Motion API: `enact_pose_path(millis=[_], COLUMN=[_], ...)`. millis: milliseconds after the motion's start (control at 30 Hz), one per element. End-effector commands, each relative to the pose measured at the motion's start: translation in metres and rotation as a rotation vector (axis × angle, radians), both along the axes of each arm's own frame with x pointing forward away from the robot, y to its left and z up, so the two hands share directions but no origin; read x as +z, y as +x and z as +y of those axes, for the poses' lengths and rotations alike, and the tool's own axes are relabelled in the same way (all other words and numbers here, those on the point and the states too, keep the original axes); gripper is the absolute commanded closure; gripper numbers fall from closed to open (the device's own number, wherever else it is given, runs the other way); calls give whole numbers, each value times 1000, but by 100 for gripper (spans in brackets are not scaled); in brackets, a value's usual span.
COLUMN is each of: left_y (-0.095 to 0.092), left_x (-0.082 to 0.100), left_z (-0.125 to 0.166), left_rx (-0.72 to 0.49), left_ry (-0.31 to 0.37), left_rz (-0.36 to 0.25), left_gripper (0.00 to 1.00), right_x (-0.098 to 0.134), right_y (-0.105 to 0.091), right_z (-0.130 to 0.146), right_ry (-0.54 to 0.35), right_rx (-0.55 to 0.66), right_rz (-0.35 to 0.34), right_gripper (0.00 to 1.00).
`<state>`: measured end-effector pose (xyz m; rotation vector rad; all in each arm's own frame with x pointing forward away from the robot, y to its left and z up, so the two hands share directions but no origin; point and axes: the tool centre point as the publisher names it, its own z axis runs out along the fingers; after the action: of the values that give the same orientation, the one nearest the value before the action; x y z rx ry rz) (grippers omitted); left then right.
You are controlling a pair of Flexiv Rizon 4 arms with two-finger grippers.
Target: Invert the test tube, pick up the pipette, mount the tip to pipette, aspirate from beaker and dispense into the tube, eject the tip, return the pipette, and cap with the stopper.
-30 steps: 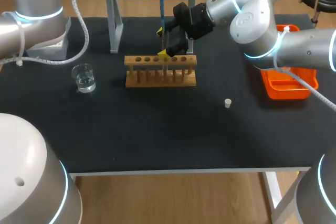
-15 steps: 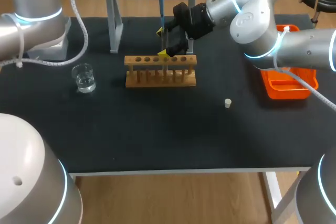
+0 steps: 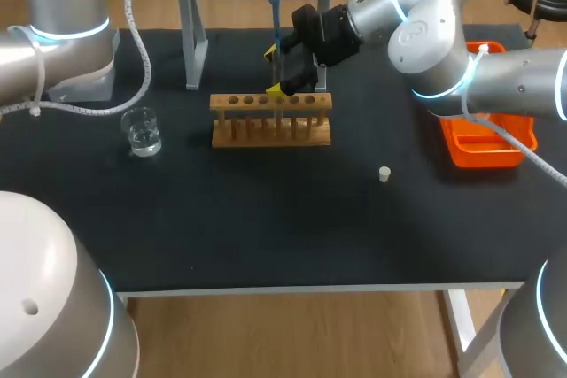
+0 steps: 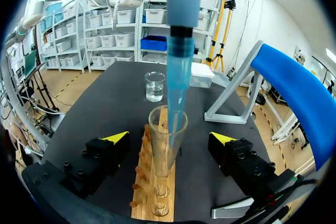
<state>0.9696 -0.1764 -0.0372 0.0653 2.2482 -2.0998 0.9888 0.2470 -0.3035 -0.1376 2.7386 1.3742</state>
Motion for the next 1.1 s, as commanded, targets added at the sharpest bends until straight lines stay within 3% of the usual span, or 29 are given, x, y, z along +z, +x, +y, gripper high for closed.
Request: enact_pose_path(millis=[33, 1100], left_y=[2, 3], left_x=[-2, -22], left_z=[0, -12], left_rx=[-3, -26], left_ry=[9, 53], left_rz=[4, 9], left_gripper=[100, 100], right_x=[0, 0], right_y=[1, 1], right_z=[0, 0], right_ry=[-3, -3], right_rx=[2, 2], right_rz=[1, 1], right_gripper=[0, 0])
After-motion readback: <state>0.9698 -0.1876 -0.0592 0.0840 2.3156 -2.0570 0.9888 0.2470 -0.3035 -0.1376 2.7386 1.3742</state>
